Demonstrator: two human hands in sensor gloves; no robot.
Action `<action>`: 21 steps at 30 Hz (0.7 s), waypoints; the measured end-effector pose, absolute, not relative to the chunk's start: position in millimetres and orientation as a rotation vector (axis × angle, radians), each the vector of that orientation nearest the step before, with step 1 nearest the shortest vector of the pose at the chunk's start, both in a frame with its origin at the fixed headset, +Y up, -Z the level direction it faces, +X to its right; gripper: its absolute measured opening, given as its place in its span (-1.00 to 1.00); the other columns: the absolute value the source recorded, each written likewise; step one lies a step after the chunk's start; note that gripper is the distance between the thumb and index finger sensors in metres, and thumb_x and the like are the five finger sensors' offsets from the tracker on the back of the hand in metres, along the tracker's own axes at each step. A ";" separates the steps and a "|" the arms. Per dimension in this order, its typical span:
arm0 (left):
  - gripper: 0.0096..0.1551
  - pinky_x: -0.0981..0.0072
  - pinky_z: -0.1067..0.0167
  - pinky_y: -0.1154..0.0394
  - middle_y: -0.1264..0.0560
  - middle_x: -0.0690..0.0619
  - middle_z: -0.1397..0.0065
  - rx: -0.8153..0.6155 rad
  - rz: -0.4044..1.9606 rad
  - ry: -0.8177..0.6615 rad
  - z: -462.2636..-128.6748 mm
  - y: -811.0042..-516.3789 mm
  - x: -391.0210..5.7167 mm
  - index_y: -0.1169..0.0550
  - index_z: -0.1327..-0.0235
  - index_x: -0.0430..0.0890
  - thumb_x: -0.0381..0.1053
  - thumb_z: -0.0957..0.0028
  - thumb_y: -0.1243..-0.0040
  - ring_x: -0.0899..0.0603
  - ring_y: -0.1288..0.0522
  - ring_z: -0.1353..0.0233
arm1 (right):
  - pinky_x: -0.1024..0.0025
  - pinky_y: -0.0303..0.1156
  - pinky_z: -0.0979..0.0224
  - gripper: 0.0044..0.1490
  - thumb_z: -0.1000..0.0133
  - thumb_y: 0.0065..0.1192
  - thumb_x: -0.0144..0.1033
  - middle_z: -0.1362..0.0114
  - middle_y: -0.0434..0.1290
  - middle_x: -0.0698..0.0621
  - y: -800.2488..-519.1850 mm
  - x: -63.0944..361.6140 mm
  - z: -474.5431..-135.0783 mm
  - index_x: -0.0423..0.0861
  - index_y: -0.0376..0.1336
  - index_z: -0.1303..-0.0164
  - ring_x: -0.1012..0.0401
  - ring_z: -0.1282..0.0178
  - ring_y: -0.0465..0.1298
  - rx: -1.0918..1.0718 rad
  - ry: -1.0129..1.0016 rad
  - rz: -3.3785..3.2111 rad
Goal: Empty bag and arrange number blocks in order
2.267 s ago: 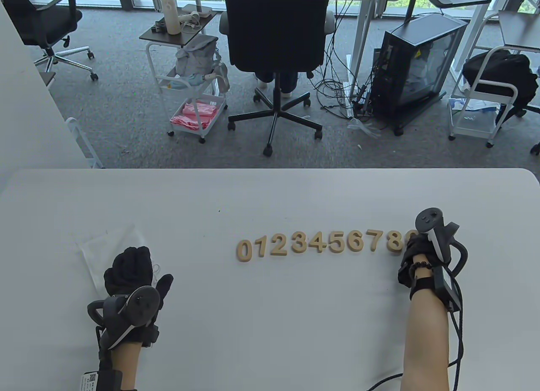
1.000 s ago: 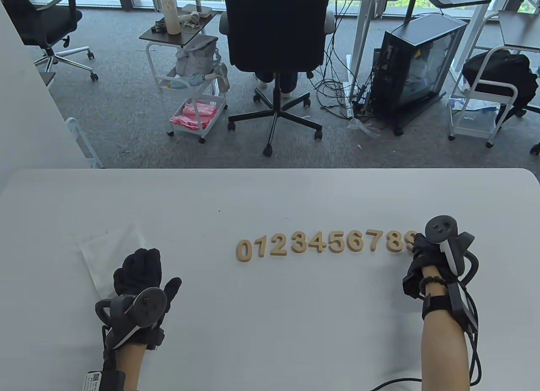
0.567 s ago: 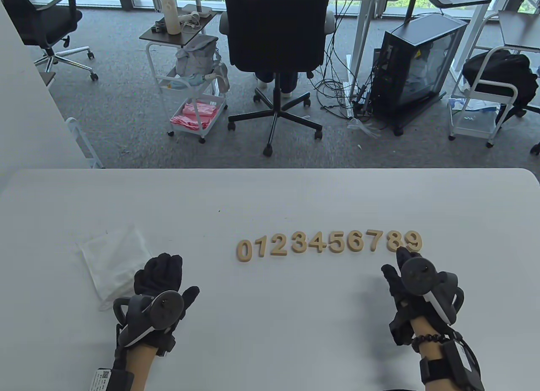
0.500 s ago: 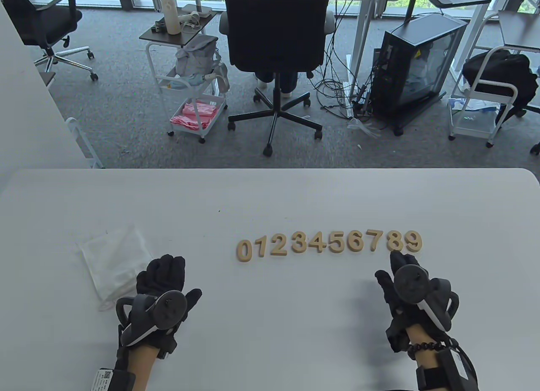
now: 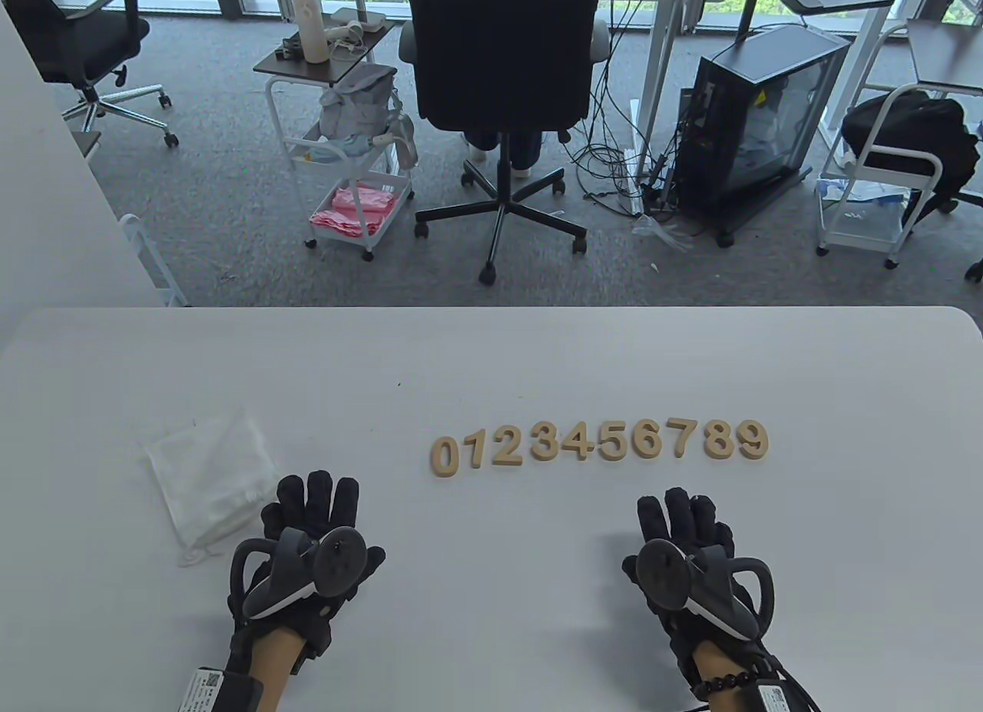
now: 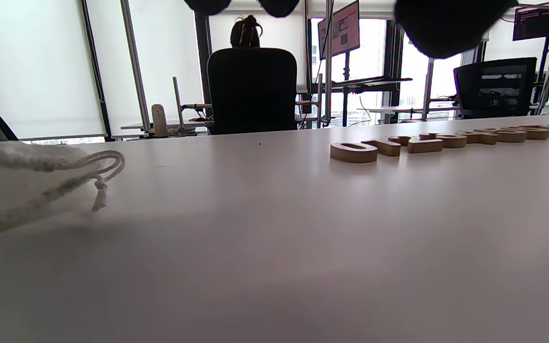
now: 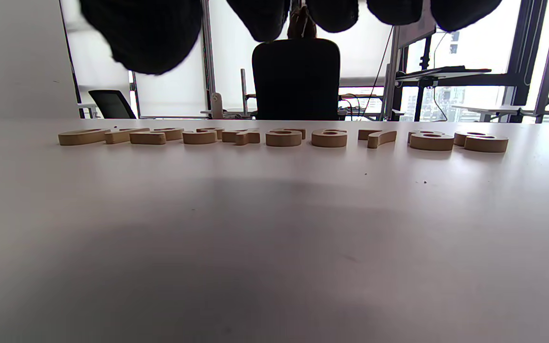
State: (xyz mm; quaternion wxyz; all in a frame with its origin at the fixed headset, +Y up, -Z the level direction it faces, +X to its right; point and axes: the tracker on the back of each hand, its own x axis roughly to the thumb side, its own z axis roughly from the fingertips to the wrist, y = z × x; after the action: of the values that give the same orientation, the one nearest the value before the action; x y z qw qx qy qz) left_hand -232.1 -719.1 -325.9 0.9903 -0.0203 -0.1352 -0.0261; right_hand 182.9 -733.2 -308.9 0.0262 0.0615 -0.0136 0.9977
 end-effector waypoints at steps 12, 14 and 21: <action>0.14 -0.71 -0.33 -0.01 0.14 -0.55 -0.65 -0.033 -0.059 -0.247 -325.5 -718.0 -235.2 0.05 -0.71 -0.27 0.37 -0.14 0.00 -0.83 0.09 -0.53 | -0.45 0.04 -0.56 0.00 -0.15 0.17 0.03 -0.72 -0.14 -0.38 -735.8 184.7 -312.8 -0.16 -0.07 -0.69 -0.43 -0.63 -0.06 0.165 -0.048 3.068; 0.14 -0.71 -0.33 -0.01 0.13 -0.55 -0.65 -0.024 -0.053 -0.239 -326.4 -717.7 -237.1 0.04 -0.71 -0.27 0.37 -0.14 -0.01 -0.82 0.08 -0.53 | -0.45 0.04 -0.56 -0.01 -0.15 0.17 0.03 -0.72 -0.13 -0.38 -736.9 185.1 -313.8 -0.16 -0.07 -0.69 -0.43 -0.63 -0.05 0.167 -0.039 3.053; 0.12 -0.71 -0.33 -0.02 0.10 -0.54 -0.66 -0.008 -0.043 -0.209 -328.1 -717.5 -244.3 0.00 -0.71 -0.27 0.37 -0.13 -0.01 -0.82 0.06 -0.54 | -0.45 0.06 -0.55 -0.01 -0.16 0.17 0.02 -0.72 -0.12 -0.39 -736.2 183.1 -315.8 -0.17 -0.07 -0.69 -0.45 -0.62 -0.03 0.191 -0.040 3.015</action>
State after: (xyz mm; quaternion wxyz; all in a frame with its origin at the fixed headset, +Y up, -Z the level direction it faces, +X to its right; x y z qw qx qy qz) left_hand -244.3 -717.5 -328.1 0.9943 -0.0041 -0.1041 -0.0216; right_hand 183.1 -736.2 -315.8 0.0602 0.0631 -0.0133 0.9961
